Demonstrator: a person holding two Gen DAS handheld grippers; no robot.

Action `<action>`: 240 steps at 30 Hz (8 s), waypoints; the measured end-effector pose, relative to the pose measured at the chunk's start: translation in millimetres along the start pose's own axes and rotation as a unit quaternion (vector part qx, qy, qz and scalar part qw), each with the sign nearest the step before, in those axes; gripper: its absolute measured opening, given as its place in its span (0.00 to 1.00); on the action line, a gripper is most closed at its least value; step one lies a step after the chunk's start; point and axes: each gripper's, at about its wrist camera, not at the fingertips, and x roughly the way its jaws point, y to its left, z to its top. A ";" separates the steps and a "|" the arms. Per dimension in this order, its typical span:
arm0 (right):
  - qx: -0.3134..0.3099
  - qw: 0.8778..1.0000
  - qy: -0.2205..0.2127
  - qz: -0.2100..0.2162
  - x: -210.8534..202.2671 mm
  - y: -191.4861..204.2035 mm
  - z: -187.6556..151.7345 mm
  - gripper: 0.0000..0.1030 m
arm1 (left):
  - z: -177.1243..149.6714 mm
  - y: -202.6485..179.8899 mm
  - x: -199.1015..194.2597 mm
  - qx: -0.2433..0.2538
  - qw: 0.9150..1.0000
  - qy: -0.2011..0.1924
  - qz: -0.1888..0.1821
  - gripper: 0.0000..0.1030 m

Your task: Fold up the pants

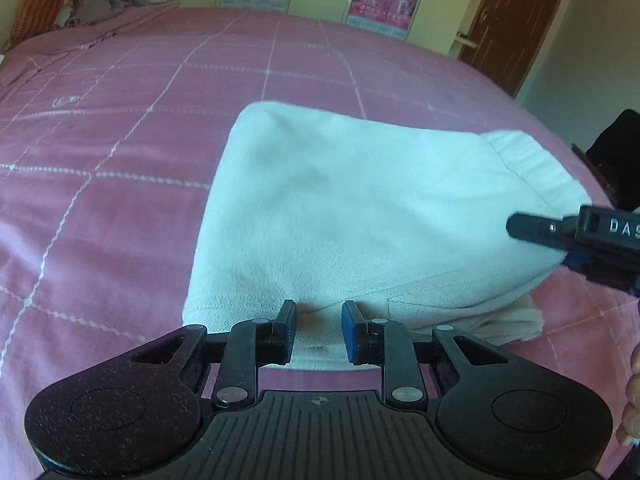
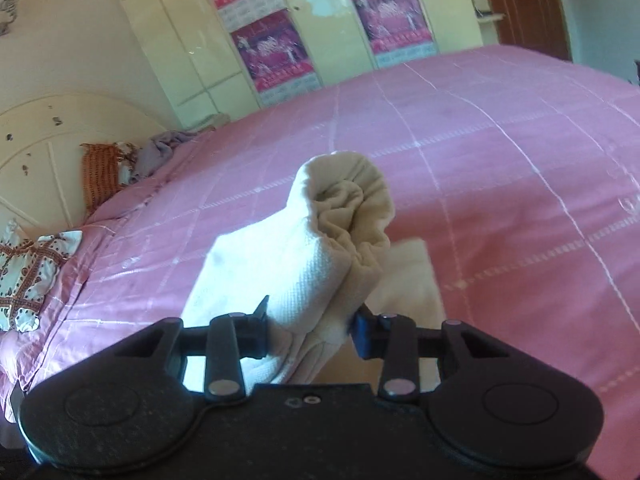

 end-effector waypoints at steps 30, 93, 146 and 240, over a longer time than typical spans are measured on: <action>-0.167 0.980 0.044 -0.097 31.4 -2.2 -37.0 0.43 | 7.6 -0.7 13.5 -0.010 1.000 0.012 -0.011 0.24; -0.089 0.986 0.048 -0.132 52.2 -17.1 -11.9 0.71 | 24.2 -25.9 21.3 0.097 0.994 0.006 0.054 0.24; -0.133 0.984 0.061 -0.097 14.1 -5.9 -49.7 0.81 | 7.7 -15.1 -2.2 0.074 0.996 -0.012 0.041 0.24; 0.094 0.991 0.086 0.029 148.9 -74.7 105.2 0.50 | 162.0 -6.2 117.0 -0.001 0.998 0.009 0.057 0.41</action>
